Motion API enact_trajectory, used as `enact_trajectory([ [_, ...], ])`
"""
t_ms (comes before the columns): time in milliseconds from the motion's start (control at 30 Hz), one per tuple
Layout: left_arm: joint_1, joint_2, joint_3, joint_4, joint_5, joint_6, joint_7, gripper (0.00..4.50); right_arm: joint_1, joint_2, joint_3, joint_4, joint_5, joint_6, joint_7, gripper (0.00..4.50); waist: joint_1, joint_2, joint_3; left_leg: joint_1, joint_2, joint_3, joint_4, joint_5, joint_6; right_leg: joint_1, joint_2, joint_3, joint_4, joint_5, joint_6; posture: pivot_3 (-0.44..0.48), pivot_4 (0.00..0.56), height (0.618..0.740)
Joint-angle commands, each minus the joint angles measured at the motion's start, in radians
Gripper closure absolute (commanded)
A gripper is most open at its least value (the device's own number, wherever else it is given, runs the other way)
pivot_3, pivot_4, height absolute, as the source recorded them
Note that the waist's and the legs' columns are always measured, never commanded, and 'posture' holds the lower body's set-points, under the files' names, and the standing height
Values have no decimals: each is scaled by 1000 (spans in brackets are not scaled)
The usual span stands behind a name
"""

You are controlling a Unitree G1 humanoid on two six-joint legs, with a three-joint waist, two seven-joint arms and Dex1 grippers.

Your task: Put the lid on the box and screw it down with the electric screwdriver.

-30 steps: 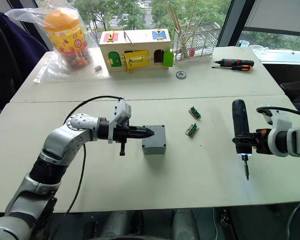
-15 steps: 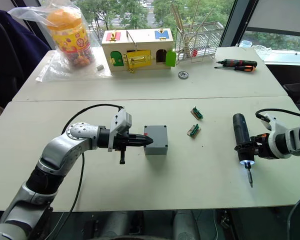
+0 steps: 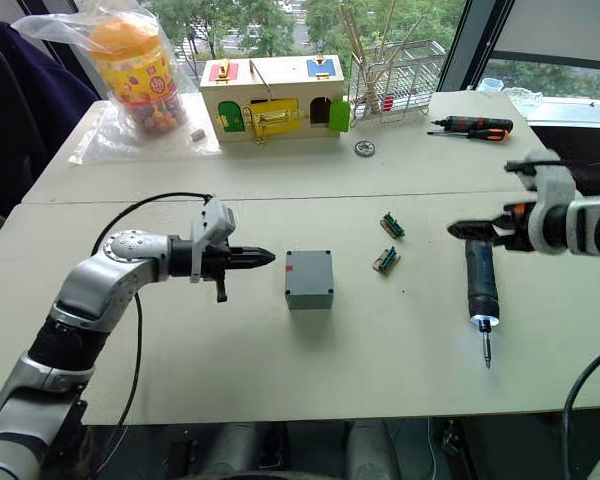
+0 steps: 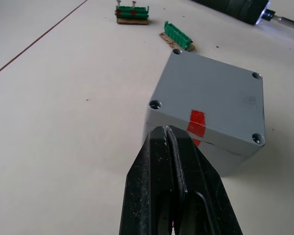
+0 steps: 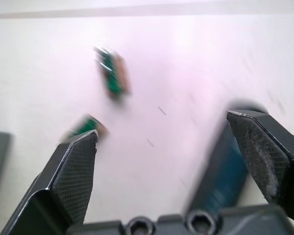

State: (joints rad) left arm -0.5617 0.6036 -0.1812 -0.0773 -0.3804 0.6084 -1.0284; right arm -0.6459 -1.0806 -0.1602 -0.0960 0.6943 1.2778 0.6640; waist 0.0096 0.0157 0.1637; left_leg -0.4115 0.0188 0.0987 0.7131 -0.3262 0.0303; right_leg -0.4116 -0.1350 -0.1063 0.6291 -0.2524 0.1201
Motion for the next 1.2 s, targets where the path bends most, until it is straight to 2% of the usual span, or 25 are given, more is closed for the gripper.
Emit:
enact_trajectory([
  [33, -15, 9, -22, 28, 20, -25, -40, 4500, 133, 112, 8, -281, 74, -80, 22, 45, 5, -4, 0, 0, 0, -1, 0, 0, 0, 1, 0, -1, 0, 0, 0, 0, 150, 711],
  [100, -21, 4, -37, 47, 30, -34, -51, 4500, 203, 174, 40, -384, 78, -101, -1, 45, 11, -5, 1, 0, -1, -2, 2, 0, 0, 3, -1, -3, -1, 0, 0, 0, 150, 711],
  [200, -27, -25, -81, 69, 69, -50, -45, 4500, 313, 233, 173, -460, -1, -178, -28, 45, 12, -5, 1, -1, -3, -3, 7, 0, 0, 4, -4, -2, -1, 0, 1, 0, 150, 711],
  [400, -44, -92, -113, 102, 107, -83, -27, 4500, 353, 327, 268, -481, -50, -211, -79, 45, 3, -6, 2, -1, -3, -4, 6, 0, 0, 3, -3, -2, 0, 0, 1, 0, 150, 711],
  [567, -85, -129, -150, 167, 156, -144, -53, 4500, 338, 379, 290, -481, -44, -191, -87, 45, 4, -6, 2, -1, -3, -4, 6, 1, 0, 3, -1, -3, 0, 0, 0, 0, 150, 711],
  [767, -157, -162, -205, 297, 241, -258, -100, 4500, 334, 410, 285, -551, 55, -109, -56, 45, 4, -6, 2, -1, -3, -4, 6, 0, 0, 3, -1, -3, 0, 0, 0, 0, 150, 711],
  [900, -186, -183, -201, 366, 278, -311, -93, 4500, 336, 431, 264, -588, 103, -58, -78, 45, 4, -6, 2, -1, -3, -4, 5, 0, 0, 3, -1, -3, 0, 0, 0, 0, 150, 711],
  [1000, -191, -171, -186, 383, 300, -329, -93, 4500, 345, 400, 243, -613, 99, -40, -93, 45, 4, -6, 2, -1, -2, -4, 5, 0, 0, 3, -1, -3, 0, 0, 0, 0, 150, 711],
  [1200, -144, -67, -163, 300, 305, -295, -137, 4500, 379, 193, 249, -585, -13, -119, -42, 45, 1, -6, 2, -1, -2, -5, 5, 0, 1, 2, -2, -2, 0, 0, 0, 0, 150, 711],
])
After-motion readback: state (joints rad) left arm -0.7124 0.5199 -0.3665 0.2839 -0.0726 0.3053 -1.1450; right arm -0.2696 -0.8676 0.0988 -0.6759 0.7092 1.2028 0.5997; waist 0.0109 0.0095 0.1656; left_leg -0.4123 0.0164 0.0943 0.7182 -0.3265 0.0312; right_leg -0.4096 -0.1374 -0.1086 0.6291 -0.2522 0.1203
